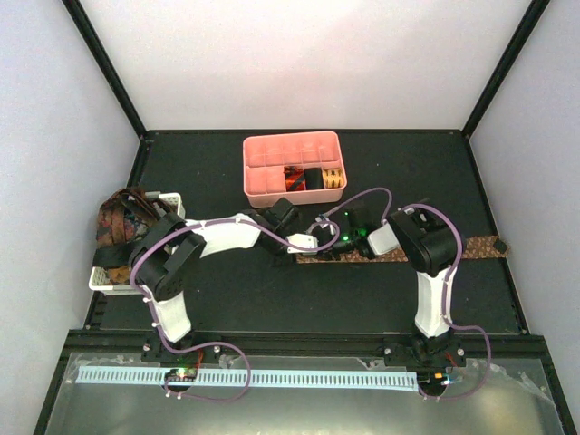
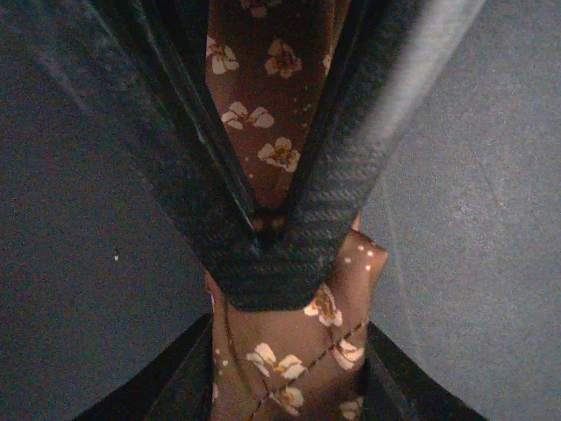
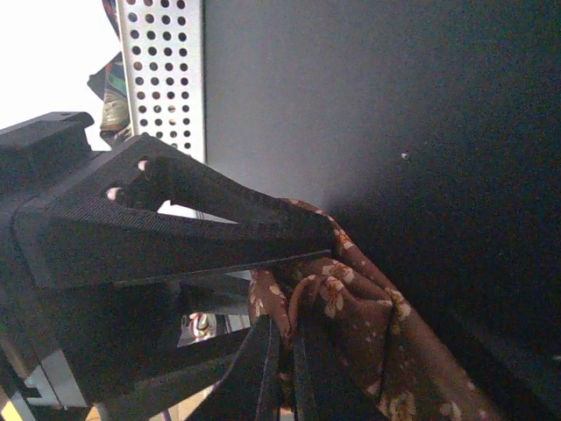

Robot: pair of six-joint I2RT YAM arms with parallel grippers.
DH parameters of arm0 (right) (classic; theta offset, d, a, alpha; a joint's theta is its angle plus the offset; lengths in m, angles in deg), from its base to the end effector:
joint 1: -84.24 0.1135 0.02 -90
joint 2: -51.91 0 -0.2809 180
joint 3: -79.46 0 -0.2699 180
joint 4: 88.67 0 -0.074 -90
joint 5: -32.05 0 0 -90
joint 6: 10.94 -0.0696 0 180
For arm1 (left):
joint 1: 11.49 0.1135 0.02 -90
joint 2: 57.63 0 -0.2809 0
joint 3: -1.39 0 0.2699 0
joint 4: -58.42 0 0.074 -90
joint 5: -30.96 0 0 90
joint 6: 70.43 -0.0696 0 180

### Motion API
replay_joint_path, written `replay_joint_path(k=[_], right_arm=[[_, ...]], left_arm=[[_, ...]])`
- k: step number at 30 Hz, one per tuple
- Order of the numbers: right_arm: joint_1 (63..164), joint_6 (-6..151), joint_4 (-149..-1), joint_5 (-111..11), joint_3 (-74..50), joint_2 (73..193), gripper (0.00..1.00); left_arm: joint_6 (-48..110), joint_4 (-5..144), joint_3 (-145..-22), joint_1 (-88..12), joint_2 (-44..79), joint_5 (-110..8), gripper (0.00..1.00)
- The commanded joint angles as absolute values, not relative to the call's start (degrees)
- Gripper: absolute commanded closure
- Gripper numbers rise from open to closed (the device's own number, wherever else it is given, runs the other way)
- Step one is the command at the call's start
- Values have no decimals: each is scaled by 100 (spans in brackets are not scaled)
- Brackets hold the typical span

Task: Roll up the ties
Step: Roll the tie at the center of the board.

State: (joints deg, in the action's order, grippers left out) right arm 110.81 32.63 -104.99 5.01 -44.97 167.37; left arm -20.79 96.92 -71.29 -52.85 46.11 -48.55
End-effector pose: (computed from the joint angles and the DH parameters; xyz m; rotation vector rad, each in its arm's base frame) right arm 0.2877 0.2132 0.0608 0.2103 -2.5126 -1.8225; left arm 0.2676 -0.2525 0.1136 1.8505 2.0691 -0.2591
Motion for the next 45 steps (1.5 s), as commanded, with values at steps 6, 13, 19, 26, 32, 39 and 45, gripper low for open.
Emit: replay_joint_path(k=[6, 13, 19, 26, 32, 39, 45], right_arm=[[10982, 4210, -9316, 489, -4321, 16398, 98], [10991, 4923, -8458, 159, -4134, 16601, 98], [10986, 5249, -7958, -135, -3979, 16657, 98], [10982, 5241, -7873, -224, -3960, 16743, 98], [10982, 5226, -7847, -175, -3933, 16814, 98], [10982, 5202, -7855, -135, -3924, 16824, 98], [10977, 5066, -8151, 71, -4005, 16791, 98]], left_arm=[[-2322, 10000, -6821, -5178, 4556, -5070, 70], [-2197, 9999, -6880, -5057, 4315, -4683, 54], [-2310, 10034, -6794, -4949, 4122, -4631, 51], [-2296, 10051, -6909, -4974, 4373, -4552, 49], [-2294, 9827, -6972, -5088, 4310, -4538, 48], [-2412, 9687, -6981, -5141, 4427, -4756, 32], [-2564, 9907, -7183, -5202, 4593, -4755, 25]])
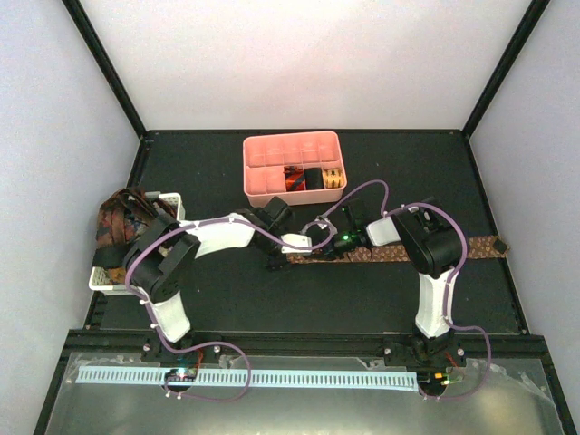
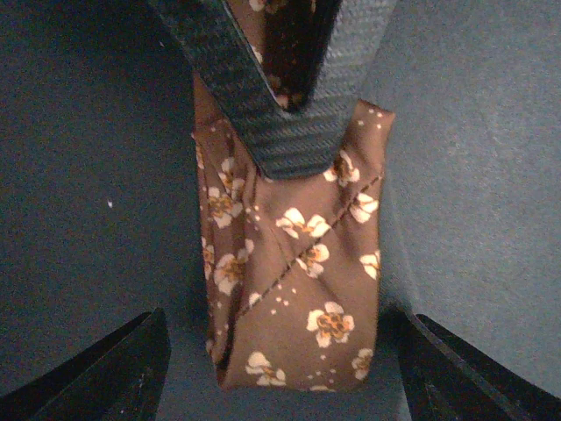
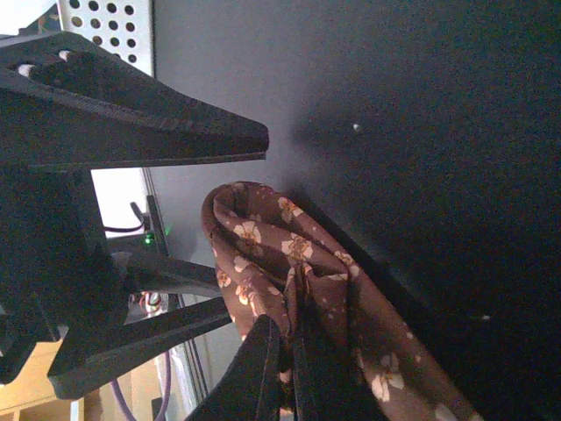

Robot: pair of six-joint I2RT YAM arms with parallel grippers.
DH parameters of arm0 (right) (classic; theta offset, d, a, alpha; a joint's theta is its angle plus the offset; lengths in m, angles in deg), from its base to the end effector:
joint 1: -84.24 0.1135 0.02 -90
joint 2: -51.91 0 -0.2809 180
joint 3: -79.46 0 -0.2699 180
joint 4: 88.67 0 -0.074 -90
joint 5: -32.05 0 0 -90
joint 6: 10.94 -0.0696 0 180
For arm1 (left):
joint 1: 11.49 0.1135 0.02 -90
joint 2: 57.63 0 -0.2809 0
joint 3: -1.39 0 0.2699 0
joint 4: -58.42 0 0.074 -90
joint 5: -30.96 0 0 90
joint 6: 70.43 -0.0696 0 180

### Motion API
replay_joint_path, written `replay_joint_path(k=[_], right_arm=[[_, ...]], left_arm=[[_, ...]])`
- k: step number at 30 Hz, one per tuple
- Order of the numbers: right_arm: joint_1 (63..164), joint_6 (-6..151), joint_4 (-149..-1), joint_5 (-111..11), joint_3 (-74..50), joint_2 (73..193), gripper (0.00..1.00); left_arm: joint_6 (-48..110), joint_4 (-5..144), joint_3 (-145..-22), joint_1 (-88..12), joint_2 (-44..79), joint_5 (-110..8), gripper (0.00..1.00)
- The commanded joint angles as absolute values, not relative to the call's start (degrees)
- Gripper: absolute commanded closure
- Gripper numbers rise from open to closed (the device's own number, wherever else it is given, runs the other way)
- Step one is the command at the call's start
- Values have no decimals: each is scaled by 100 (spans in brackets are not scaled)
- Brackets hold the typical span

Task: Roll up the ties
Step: Roll the tie at the center of the board.

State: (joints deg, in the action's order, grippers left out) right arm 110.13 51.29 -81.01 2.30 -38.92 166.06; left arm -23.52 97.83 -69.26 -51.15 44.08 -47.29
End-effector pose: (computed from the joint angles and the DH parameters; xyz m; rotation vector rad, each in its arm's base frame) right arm 0.2913 0.2085 0.0614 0.3578 -2.5985 -1.6537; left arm 0.2648 -0.2380 0.1153 1.8764 2.0557 -0.2719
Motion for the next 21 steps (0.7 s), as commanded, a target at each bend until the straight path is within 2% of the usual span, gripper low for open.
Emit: replay_joint_path(k=[1, 6, 13, 14, 15, 17, 18, 21], right_arm=[[10979, 4993, -8314, 132, -4061, 16776, 98], [10982, 4672, -8772, 351, -4144, 16695, 98], [10982, 4427, -8998, 534, -4197, 16591, 98], [10981, 4393, -9018, 549, -4203, 16554, 98], [10986, 4377, -9035, 548, -4218, 16532, 98], [10991, 4358, -9090, 534, -4263, 16517, 98], [10991, 4337, -9113, 544, -4268, 16544, 98], [10998, 4289, -9167, 566, -4260, 16619, 98]], left_arm=[[-2623, 9976, -7210, -5213, 4598, -4692, 25], [-2848, 10409, -7478, -5210, 4792, -4440, 35], [-2848, 10338, -7350, -5205, 4693, -4399, 65], [-2853, 10302, -7295, -5202, 4648, -4395, 65], [-2810, 10255, -7260, -5193, 4613, -4405, 60], [-2651, 10133, -7246, -5175, 4534, -4439, 42], [-2599, 10092, -7239, -5158, 4480, -4444, 37], [-2519, 9998, -7200, -5152, 4316, -4400, 29]])
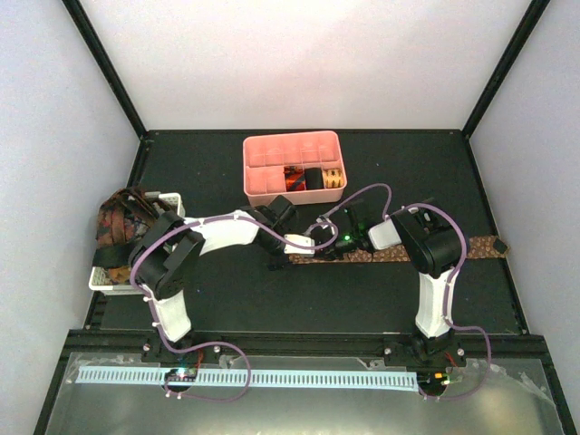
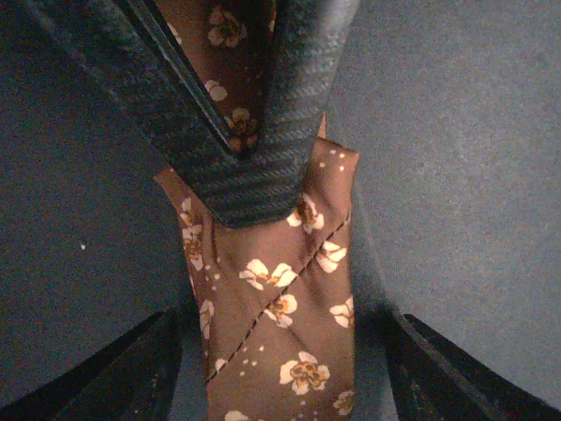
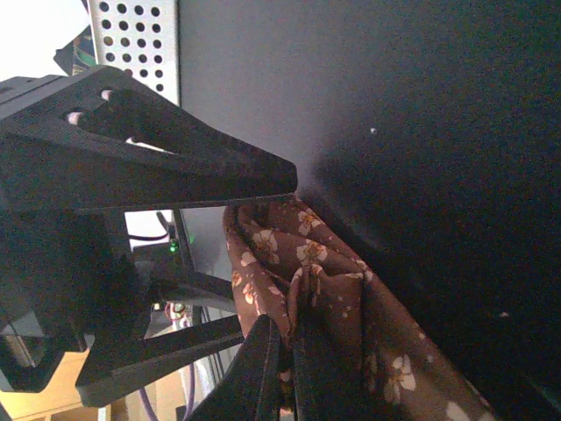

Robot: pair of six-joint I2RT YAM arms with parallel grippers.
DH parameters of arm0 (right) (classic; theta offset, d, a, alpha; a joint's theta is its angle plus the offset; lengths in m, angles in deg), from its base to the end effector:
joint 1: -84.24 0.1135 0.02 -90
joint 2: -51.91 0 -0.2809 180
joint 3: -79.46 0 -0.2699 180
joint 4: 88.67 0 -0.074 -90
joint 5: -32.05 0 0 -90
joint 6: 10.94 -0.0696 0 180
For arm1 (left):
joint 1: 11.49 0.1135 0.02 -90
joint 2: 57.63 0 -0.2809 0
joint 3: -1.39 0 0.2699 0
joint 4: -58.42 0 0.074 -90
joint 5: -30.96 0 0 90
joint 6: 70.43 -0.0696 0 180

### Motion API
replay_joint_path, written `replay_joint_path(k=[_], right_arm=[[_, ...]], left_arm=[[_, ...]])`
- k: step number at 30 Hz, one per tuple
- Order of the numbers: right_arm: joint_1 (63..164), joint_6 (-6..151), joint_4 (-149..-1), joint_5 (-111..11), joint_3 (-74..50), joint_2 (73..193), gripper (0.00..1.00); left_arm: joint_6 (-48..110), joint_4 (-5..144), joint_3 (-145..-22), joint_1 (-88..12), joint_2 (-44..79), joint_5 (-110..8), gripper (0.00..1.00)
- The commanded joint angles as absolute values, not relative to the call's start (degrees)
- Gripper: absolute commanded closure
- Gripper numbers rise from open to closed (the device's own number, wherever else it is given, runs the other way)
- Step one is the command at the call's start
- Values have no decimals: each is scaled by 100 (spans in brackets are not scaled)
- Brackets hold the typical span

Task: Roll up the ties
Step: Roll the tie at the center of the board.

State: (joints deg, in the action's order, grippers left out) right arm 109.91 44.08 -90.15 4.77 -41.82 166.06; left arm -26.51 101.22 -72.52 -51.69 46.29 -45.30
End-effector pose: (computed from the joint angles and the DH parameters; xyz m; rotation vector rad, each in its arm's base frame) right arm 0.2890 0.2075 0.0619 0.2931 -2.5484 -1.7371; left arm 0.2667 -0.2470 0.1159 1.9613 2.0180 -0.3167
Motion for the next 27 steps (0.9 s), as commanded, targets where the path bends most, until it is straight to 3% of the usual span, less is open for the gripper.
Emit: replay_joint_path(k=[1, 3, 11, 14, 21, 24, 27], right_arm=[[11001, 4267, -9187, 570, -4260, 16632, 98], [10999, 4250, -9199, 578, -4260, 16623, 98], [10987, 4648, -8606, 484, -4057, 16411, 98], [10991, 4837, -8272, 410, -3916, 16395, 96], [10991, 5329, -7725, 196, -3711, 16356, 79], [10999, 5439, -7644, 198, -3712, 16281, 81], [10991, 5518, -7591, 203, -3721, 16203, 93]], left_arm=[[-2522, 10023, -7228, -5163, 4313, -4339, 28], [-2531, 10161, -7364, -5175, 4439, -4328, 32], [-2600, 10131, -7208, -5150, 4548, -4453, 65], [-2613, 10166, -7184, -5139, 4557, -4462, 70], [-2629, 10212, -7230, -5107, 4588, -4393, 72], [-2627, 10224, -7237, -5104, 4609, -4394, 73], [-2622, 10214, -7237, -5098, 4610, -4392, 73]])
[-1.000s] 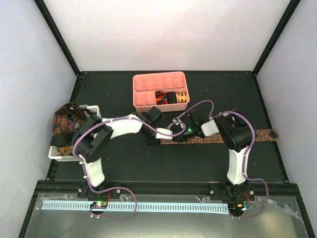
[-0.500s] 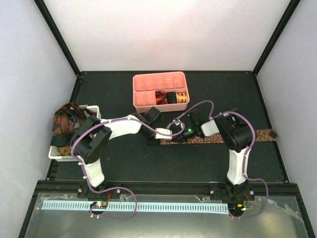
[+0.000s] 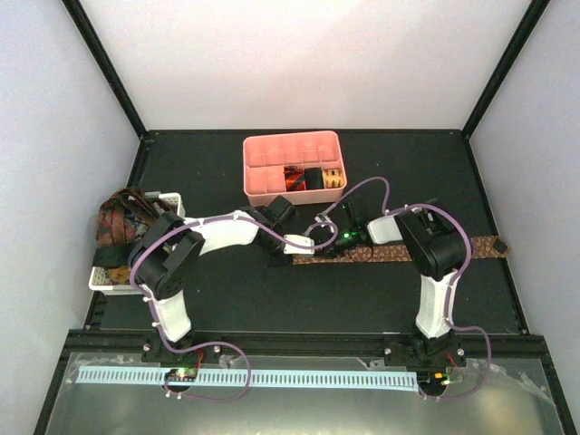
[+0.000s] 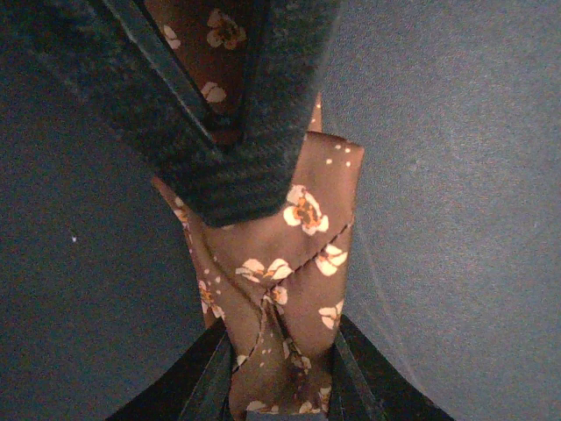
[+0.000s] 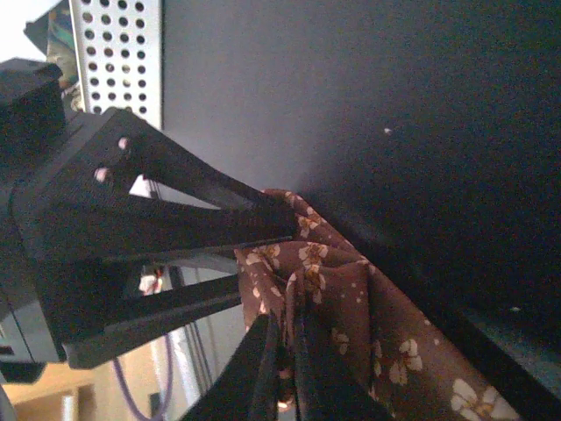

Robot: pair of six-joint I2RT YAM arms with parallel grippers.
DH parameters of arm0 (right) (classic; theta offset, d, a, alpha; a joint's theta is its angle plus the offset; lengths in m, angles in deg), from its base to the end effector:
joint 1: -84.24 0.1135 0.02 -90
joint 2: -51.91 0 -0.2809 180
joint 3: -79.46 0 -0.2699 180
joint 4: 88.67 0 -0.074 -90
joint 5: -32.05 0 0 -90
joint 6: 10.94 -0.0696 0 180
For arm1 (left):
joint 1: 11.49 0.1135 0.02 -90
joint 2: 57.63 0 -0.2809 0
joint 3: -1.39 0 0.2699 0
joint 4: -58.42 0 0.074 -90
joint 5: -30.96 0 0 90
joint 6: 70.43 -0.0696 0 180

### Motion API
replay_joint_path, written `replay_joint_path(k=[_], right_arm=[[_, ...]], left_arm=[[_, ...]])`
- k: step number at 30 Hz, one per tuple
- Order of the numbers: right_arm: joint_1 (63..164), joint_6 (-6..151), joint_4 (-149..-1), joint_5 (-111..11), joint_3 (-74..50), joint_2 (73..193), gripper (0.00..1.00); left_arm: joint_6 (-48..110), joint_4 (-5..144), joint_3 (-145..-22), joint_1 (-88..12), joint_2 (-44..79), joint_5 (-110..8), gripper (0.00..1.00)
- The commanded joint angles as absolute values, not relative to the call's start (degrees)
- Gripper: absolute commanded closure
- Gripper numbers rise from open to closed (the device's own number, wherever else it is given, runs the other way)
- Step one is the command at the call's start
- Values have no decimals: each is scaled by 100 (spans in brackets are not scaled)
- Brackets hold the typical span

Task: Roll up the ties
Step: Roll the tie at the center of the board.

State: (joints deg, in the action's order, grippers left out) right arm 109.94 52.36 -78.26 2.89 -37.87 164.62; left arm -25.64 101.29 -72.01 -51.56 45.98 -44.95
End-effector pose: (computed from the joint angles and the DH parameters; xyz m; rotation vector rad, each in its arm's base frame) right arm 0.2935 0.2087 0.0719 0.3783 -2.5920 -1.6652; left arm 0.2650 -0.2450 0.1153 1.9471 2.0380 -0.3291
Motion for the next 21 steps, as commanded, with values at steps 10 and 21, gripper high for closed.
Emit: replay_joint_path(k=[10, 21], right_arm=[[10986, 5888, -7126, -115, -3448, 16202, 98], [10991, 6172, -6781, -545, -3482, 16559, 98]], left_arm=[[-2533, 10218, -7212, -4966, 4470, -4165, 53], [-2388, 10088, -7148, -4938, 4445, -4326, 48]])
